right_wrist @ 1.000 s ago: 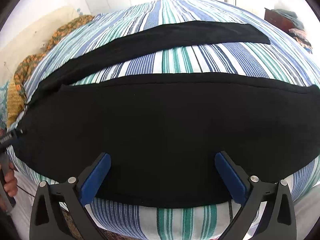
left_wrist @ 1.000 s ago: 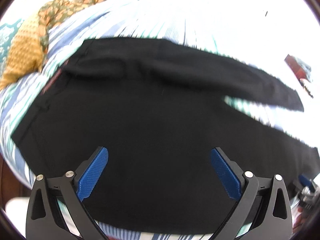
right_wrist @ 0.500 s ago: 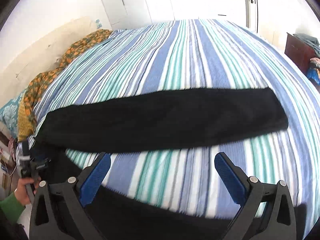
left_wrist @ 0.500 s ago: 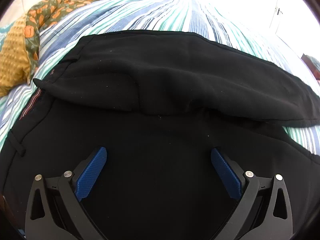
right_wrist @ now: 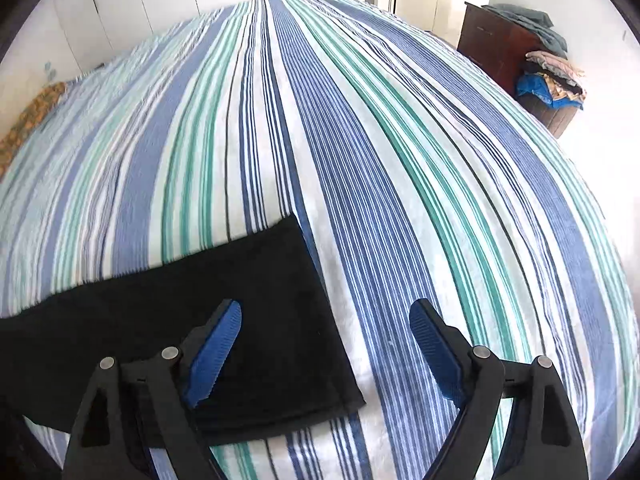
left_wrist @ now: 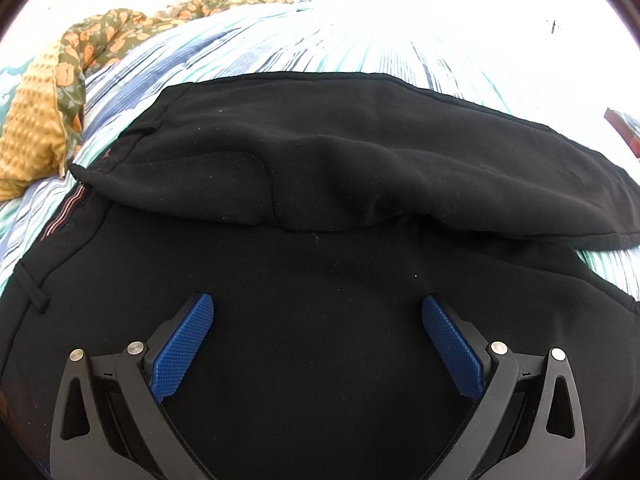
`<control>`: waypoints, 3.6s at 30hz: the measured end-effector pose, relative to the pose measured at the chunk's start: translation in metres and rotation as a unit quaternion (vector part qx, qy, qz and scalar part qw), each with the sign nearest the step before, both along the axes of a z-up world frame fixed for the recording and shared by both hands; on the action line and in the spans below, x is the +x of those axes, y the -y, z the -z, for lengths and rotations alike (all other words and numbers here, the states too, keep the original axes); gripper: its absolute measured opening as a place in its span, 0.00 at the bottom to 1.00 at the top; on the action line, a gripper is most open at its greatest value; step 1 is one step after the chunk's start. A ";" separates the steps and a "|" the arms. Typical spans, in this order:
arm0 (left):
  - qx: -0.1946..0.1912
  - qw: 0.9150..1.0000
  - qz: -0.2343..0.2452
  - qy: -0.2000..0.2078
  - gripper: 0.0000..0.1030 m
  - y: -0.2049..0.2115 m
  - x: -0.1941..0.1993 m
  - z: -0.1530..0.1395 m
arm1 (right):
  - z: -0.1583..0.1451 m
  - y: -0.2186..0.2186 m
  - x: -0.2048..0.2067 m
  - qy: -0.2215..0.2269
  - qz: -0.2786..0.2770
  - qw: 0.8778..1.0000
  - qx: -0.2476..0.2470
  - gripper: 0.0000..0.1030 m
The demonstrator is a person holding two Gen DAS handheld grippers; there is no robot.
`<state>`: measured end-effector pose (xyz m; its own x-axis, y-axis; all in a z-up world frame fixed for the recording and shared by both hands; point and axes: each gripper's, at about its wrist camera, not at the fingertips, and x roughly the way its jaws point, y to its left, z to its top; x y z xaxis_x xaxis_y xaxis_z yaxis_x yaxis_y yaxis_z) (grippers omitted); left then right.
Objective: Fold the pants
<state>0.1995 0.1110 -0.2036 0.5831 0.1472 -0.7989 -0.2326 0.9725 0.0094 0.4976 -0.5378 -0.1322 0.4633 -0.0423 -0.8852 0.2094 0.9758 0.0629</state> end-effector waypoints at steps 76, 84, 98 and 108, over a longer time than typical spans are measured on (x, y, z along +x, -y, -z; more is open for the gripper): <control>-0.045 0.997 0.060 -0.024 0.99 0.045 -0.100 -0.030 | 0.040 -0.241 -0.349 0.080 -0.141 0.977 0.140 0.90; -0.042 0.997 0.060 -0.025 0.99 0.045 -0.100 -0.029 | 0.041 -0.242 -0.348 0.080 -0.144 0.977 0.137 0.91; -0.040 0.997 0.060 -0.025 0.99 0.047 -0.099 -0.030 | 0.042 -0.244 -0.348 0.080 -0.149 0.977 0.127 0.92; -0.040 0.997 0.061 -0.025 0.99 0.047 -0.099 -0.030 | 0.031 -0.235 -0.351 0.093 -0.133 0.976 0.146 0.92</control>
<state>0.1009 0.0644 -0.1738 0.5515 0.0119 -0.8341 -0.1127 0.9918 -0.0604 0.1469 -0.3026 -0.1636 0.5776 0.3430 -0.7407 -0.0912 0.9289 0.3591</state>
